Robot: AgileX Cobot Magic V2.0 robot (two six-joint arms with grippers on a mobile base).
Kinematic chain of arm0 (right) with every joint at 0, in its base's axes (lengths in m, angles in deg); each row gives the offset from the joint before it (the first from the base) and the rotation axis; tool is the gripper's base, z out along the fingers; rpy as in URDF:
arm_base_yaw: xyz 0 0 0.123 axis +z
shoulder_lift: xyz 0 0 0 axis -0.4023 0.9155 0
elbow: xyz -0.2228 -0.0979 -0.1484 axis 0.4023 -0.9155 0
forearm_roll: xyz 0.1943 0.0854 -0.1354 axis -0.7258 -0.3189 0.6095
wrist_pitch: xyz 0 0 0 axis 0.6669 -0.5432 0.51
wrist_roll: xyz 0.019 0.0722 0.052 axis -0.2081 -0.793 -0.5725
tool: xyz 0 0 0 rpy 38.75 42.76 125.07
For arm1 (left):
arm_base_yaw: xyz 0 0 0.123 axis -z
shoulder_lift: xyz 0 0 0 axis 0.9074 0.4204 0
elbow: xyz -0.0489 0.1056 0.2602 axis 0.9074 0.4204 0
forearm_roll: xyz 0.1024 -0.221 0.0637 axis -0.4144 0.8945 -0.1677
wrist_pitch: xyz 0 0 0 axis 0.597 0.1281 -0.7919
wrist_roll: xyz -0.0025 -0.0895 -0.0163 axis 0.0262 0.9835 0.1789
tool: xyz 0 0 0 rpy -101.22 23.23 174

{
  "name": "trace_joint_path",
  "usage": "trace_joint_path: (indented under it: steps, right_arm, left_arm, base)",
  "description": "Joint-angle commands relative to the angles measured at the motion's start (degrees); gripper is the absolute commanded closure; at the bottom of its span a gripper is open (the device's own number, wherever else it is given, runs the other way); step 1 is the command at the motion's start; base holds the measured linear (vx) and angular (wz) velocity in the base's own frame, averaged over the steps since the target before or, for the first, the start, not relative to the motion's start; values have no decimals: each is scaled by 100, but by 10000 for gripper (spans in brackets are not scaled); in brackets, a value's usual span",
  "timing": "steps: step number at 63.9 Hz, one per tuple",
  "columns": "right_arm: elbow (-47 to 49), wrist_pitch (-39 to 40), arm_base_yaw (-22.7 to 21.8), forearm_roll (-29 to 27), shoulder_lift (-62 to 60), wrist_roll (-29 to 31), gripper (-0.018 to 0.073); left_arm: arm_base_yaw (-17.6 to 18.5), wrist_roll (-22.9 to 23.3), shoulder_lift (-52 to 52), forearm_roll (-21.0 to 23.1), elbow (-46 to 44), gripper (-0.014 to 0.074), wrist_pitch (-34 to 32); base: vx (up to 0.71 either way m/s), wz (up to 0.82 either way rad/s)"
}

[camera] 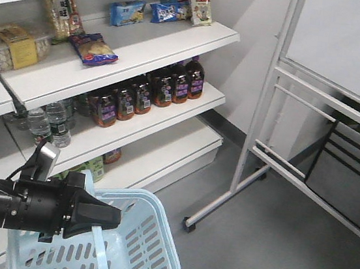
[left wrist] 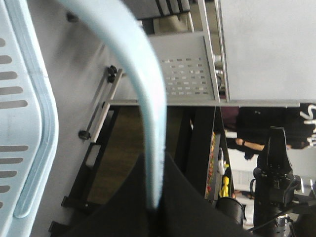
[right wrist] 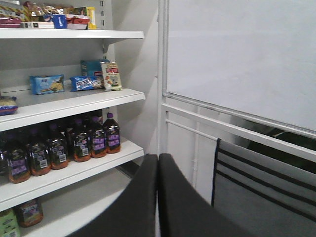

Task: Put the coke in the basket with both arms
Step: 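Turn the base past the whiteboard toward the drinks shelf, then drive up to the shelf with the red Coca-Cola bottle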

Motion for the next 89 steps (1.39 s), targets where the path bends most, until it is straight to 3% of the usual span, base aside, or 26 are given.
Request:
trace_joint_path:
  steps: [1,89]
  right_arm:
    - [-47,445,6,28,32,31,569]
    - [-47,446,6,28,32,31,569]
  left_arm:
    - [38,-12,-192,319,-136,602,447]
    - [38,-12,-192,319,-136,602,447]
  base:
    - [9,34]
    - [9,36]
